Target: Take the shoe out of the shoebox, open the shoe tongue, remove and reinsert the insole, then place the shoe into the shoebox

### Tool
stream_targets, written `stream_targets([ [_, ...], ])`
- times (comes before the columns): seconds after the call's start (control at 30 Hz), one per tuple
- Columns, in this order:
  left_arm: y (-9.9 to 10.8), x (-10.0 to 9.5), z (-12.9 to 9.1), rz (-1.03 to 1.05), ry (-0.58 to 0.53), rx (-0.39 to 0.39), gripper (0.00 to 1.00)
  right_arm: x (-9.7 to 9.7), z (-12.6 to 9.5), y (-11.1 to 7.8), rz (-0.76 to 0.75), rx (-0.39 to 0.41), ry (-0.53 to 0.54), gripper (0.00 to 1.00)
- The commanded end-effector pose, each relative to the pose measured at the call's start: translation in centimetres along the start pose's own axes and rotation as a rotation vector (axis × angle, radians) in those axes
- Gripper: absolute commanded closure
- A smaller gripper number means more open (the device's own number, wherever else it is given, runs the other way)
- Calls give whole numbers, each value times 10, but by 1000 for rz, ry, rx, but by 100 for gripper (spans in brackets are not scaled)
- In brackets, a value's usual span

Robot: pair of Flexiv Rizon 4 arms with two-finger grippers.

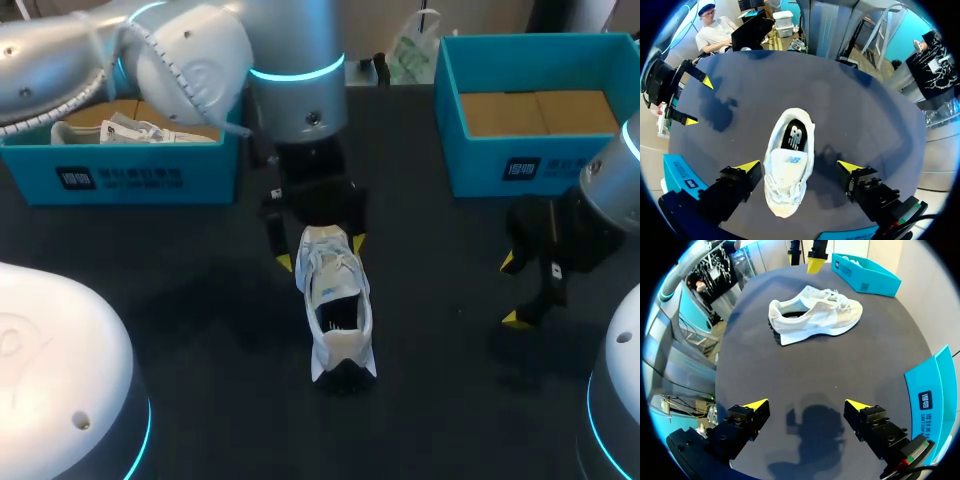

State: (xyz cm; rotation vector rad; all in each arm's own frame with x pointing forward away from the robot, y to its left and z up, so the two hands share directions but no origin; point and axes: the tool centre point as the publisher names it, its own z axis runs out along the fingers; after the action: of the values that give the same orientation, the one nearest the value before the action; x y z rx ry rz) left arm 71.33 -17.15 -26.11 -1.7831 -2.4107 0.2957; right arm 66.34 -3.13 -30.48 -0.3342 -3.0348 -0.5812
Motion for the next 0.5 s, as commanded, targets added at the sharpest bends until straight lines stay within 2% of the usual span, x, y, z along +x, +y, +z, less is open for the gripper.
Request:
stream_targets([
  [0.03,-4,-3,8,-109,22,62,0,1,0,0,0,1,-2,0],
  [0.07,-7,1,9,-128,33,85,0,1,0,0,0,1,-2,0],
  [0.1,-9,3,9,-208,48,75,0,1,0,0,0,1,-2,0],
  [0.13,-13,4,10,-345,32,9,0,1,0,0,0,1,-2,0],
  [0.2,-18,3,13,-667,-67,-240,0,1,0,0,0,1,-2,0],
  [0.5,-18,3,13,-667,-67,-240,0,1,0,0,0,1,-2,0],
])
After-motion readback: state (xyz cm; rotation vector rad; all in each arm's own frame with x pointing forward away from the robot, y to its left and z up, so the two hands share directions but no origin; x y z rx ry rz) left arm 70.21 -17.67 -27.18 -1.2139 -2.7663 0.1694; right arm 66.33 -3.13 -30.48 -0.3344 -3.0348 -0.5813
